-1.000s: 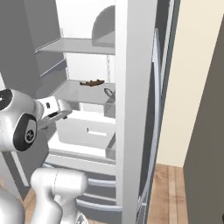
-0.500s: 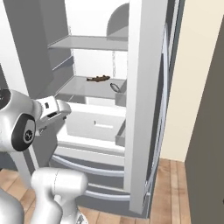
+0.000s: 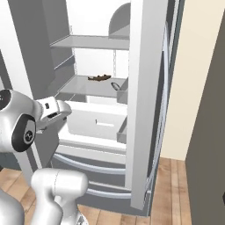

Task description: Place the fish on the counter behind the older fish on the same shelf of the fridge to maintain FIFO order. Close the fridge door when finished.

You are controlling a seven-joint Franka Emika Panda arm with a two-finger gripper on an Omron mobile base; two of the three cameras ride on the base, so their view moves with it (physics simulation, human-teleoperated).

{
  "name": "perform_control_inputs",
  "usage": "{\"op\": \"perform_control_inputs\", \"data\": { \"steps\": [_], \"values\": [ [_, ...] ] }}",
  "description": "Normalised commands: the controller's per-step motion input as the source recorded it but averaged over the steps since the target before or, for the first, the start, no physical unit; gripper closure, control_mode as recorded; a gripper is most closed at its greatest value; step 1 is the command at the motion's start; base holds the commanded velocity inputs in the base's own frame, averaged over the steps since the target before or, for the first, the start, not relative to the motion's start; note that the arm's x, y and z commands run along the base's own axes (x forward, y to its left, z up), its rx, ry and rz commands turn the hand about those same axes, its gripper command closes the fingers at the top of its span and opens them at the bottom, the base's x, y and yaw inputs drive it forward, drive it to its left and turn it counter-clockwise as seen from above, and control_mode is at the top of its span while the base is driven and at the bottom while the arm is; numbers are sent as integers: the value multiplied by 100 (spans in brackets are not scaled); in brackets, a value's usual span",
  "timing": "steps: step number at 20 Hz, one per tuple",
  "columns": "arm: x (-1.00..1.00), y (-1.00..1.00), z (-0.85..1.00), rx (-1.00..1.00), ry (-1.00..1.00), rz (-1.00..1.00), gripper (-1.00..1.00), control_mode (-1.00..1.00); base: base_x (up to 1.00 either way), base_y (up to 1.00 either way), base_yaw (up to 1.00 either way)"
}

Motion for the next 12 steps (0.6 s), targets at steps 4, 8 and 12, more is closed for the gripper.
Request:
{"op": "perform_control_inputs", "data": {
  "steps": [4,8,12],
  "values": [
    [0,0,0,0,0,0,-100,100,0,0,0],
    [0,-10,-18,11,-6,-7,-100,-100,0,0,0],
    [-32,-82,-1,25,-28,-23,-100,-100,0,0,0]
  ]
}}
